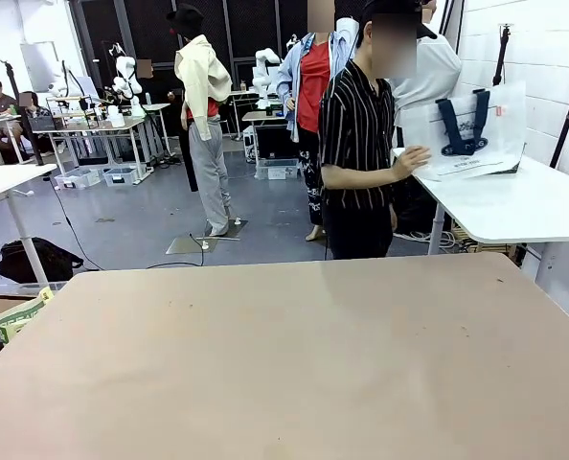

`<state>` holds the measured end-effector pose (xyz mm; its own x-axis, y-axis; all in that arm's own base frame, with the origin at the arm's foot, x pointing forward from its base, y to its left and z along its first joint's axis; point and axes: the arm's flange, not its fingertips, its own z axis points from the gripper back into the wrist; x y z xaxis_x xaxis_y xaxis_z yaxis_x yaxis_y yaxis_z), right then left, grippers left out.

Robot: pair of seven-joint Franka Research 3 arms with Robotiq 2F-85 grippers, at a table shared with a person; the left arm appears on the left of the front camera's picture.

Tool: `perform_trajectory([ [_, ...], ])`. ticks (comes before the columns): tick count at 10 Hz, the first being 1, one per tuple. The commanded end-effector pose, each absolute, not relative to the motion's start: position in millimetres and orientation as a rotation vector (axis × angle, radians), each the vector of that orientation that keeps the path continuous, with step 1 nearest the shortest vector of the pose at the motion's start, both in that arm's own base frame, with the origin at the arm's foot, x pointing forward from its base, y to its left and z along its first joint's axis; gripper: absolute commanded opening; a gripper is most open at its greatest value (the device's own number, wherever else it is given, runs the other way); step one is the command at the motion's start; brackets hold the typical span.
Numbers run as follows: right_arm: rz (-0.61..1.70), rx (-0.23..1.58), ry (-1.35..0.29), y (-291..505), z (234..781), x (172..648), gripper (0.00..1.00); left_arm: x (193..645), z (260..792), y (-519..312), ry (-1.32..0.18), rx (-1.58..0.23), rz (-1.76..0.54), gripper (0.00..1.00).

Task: Transfer purchased items from the store into the shopping bag.
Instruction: Open the Reusable shopping bag in the center of the table.

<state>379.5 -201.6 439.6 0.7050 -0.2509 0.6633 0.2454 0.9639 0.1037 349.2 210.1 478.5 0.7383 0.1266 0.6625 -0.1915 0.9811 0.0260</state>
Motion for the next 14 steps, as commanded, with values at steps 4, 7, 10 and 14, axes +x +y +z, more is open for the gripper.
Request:
perform_trajectory([
  [4, -0.293, 0.015, -0.736, -200.4, 437.4, 379.9, 1.0, 348.5, 479.9, 210.5, -0.721, 0.099, 0.186, 1.0],
  [7, -0.293, 0.015, -0.736, -200.4, 437.4, 379.9, 1.0, 348.5, 479.9, 210.5, -0.721, 0.099, 0.186, 1.0],
  [10, -0.293, 0.015, -0.736, -200.4, 437.4, 379.9, 1.0, 348.5, 479.9, 210.5, -0.721, 0.099, 0.186, 1.0],
  [14, -0.293, 0.015, -0.736, -200.4, 437.4, 379.9, 1.0, 348.5, 479.9, 210.5, -0.721, 0.099, 0.186, 1.0],
])
